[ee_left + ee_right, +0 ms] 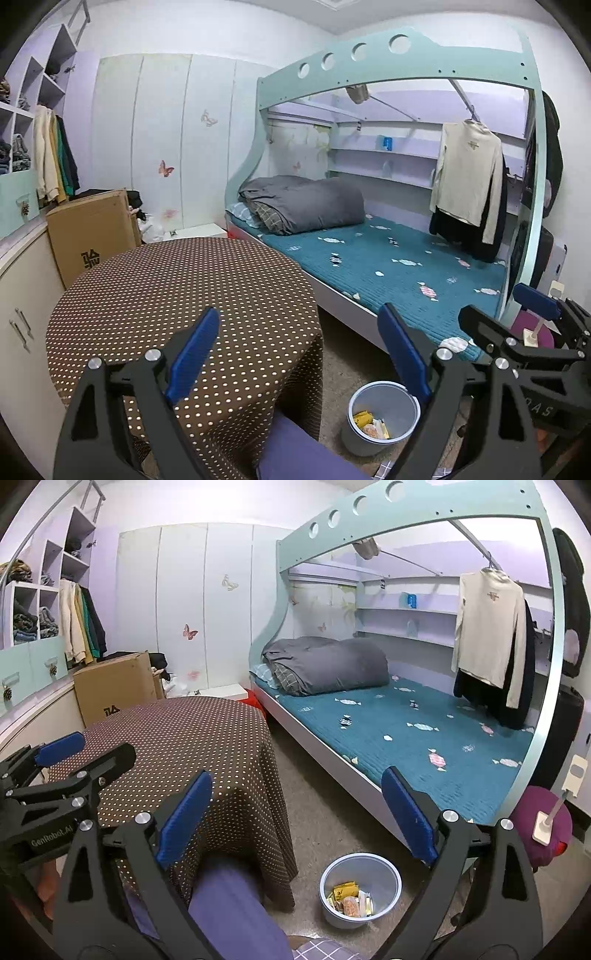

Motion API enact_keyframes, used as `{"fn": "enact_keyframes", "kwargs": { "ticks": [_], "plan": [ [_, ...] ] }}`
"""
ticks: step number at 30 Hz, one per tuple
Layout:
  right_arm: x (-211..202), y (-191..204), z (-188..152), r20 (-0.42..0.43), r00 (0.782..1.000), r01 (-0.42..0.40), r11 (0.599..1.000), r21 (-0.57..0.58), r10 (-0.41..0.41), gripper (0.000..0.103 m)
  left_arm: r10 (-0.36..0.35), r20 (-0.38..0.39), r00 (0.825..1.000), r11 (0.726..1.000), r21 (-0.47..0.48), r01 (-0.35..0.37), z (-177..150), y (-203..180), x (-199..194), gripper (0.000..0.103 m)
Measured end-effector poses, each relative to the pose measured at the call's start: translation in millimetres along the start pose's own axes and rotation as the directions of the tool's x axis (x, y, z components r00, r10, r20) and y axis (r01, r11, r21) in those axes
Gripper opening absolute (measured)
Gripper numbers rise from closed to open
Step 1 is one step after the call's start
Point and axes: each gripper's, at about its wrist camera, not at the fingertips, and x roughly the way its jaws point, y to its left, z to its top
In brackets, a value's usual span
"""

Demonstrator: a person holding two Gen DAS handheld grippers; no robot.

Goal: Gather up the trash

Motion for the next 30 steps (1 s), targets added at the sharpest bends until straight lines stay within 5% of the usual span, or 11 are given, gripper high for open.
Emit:
{"fn": "enact_keyframes", "kwargs": {
  "ticks": [10, 30],
  "plan": [
    [8, 14, -1, -0.028, 0.998, -0.062, 0.998, -0.027, 0.061, 0.092, 0.083, -0.018, 0.996, 0.996, -0.029, -0.084, 0, 13, -3, 0.086],
    [14, 17, -8, -0.070, 0.996, -0.053, 0.998, -0.045, 0.050, 0.092, 0.069, -0.031, 0.997, 0.997, -0.031, -0.070, -2, 11, -3, 0.089]
  ]
}}
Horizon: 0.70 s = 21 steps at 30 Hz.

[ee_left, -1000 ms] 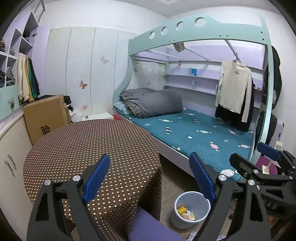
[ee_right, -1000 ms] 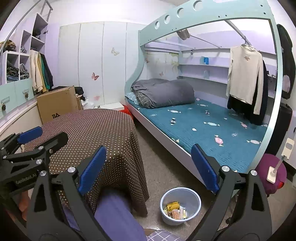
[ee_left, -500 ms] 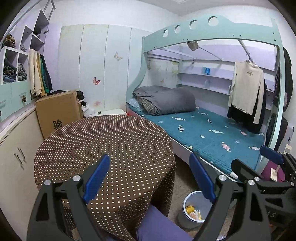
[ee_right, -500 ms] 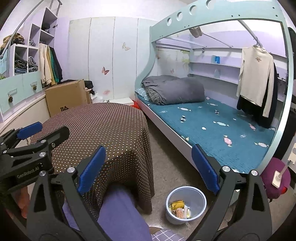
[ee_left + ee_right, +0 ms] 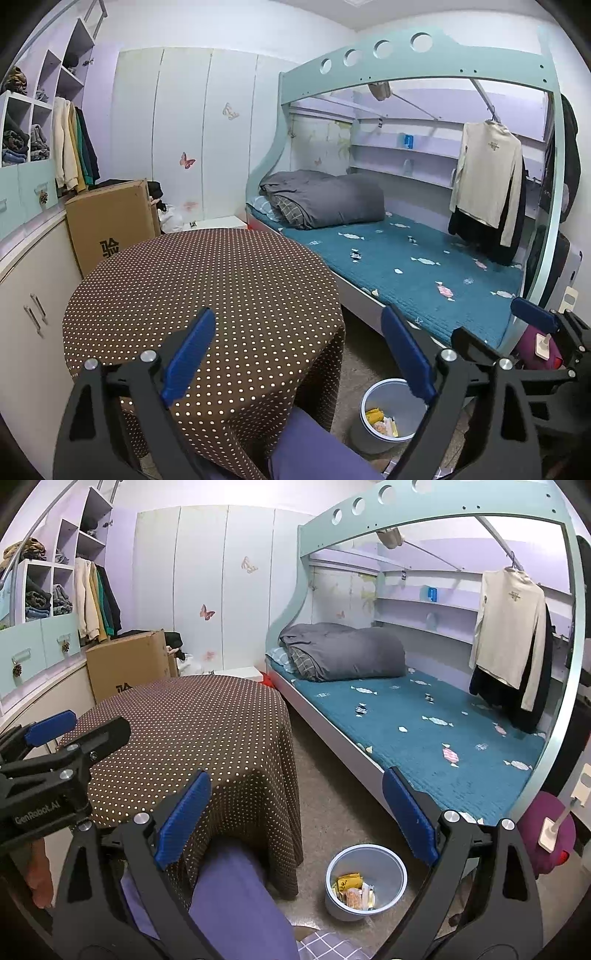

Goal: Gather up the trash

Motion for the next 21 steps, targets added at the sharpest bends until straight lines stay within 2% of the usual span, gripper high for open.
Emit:
{"fn": "enact_keyframes", "kwargs": {
  "ticks": [21],
  "plan": [
    [-4.7, -8.5, -3.0, -0.017, 0.999, 0.051, 0.998, 0.038, -0.051, 0.092, -0.018, -0.007, 1.000, 1.000, -0.001, 0.018, -1.3, -2.6, 2.6, 0.091]
  ]
}}
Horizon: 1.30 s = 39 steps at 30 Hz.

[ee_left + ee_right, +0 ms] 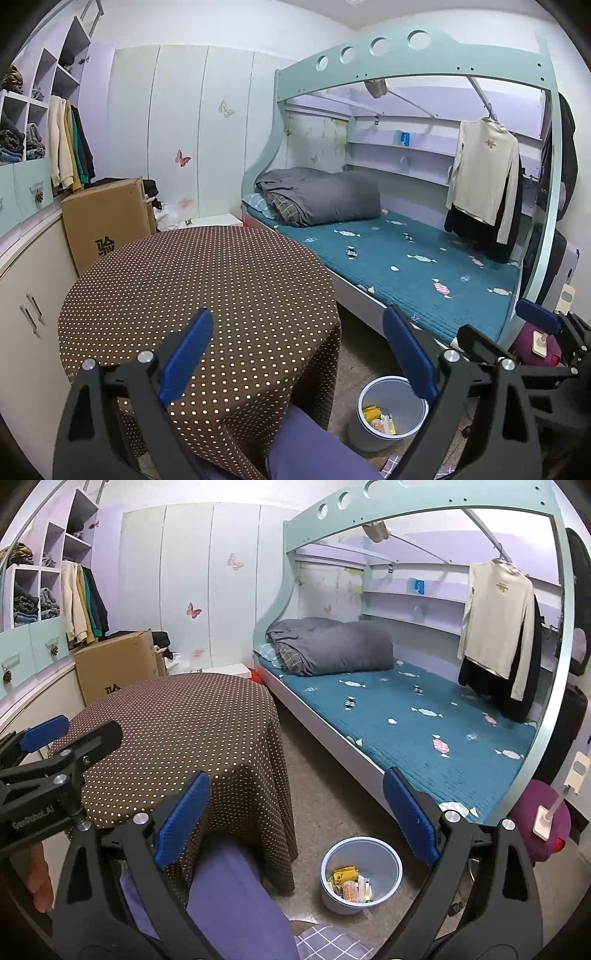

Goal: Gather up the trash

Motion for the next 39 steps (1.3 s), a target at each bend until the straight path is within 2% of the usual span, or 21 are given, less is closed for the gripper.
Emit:
{"fn": "enact_keyframes", "kwargs": {
  "ticks": [39],
  "plan": [
    [-7, -15, -7, -0.001, 1.000, 0.020, 0.999, 0.036, -0.020, 0.093, -0.012, -0.024, 1.000, 0.999, 0.030, 0.013, -3, -2, 3, 0.091]
  ]
}}
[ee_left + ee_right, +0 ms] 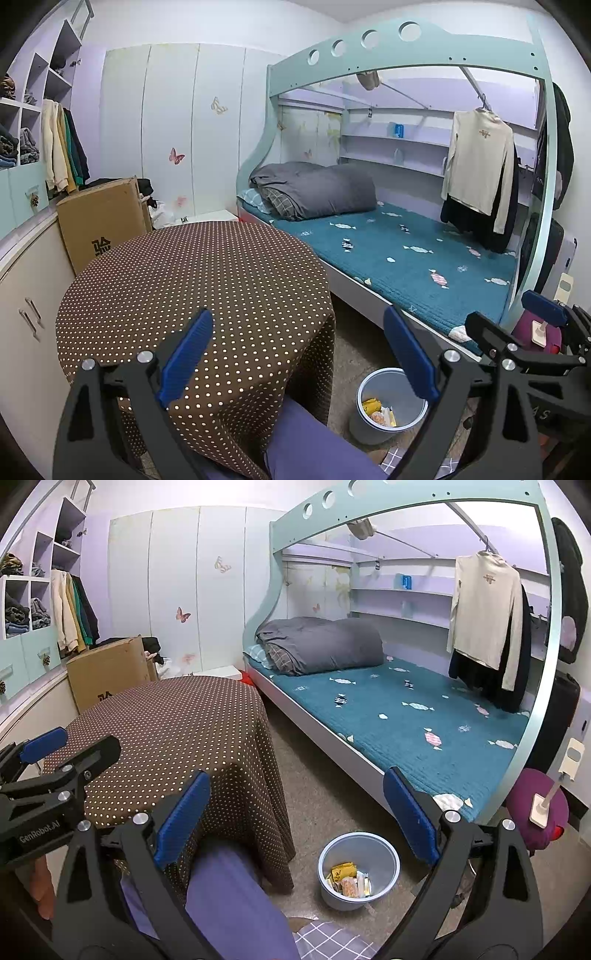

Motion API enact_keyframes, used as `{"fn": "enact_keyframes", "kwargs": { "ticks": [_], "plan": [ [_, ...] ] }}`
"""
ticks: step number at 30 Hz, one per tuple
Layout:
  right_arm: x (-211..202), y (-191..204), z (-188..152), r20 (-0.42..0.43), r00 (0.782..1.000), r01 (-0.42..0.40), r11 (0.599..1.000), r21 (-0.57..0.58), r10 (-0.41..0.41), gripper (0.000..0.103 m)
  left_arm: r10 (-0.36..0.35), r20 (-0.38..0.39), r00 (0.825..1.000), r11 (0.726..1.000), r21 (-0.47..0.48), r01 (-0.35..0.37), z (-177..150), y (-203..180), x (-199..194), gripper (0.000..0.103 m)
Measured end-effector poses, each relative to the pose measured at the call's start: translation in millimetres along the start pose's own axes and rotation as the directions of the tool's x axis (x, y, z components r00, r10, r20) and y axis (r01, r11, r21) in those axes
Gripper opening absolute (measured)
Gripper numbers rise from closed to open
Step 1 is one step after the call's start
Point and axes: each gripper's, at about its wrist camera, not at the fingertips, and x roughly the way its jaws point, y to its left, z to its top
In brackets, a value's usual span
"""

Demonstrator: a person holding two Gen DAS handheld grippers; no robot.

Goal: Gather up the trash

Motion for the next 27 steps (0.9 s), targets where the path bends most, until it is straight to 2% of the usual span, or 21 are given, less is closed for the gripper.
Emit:
{"fn": "enact_keyframes", "kwargs": {
  "ticks": [27],
  "plan": [
    [3.1, -0.9, -1.7, -0.011, 1.000, 0.002, 1.000, -0.001, -0.002, 0.093, -0.001, -0.012, 1.000, 1.000, -0.014, 0.001, -2.7, 6.9, 3.2, 0.091]
  ]
}}
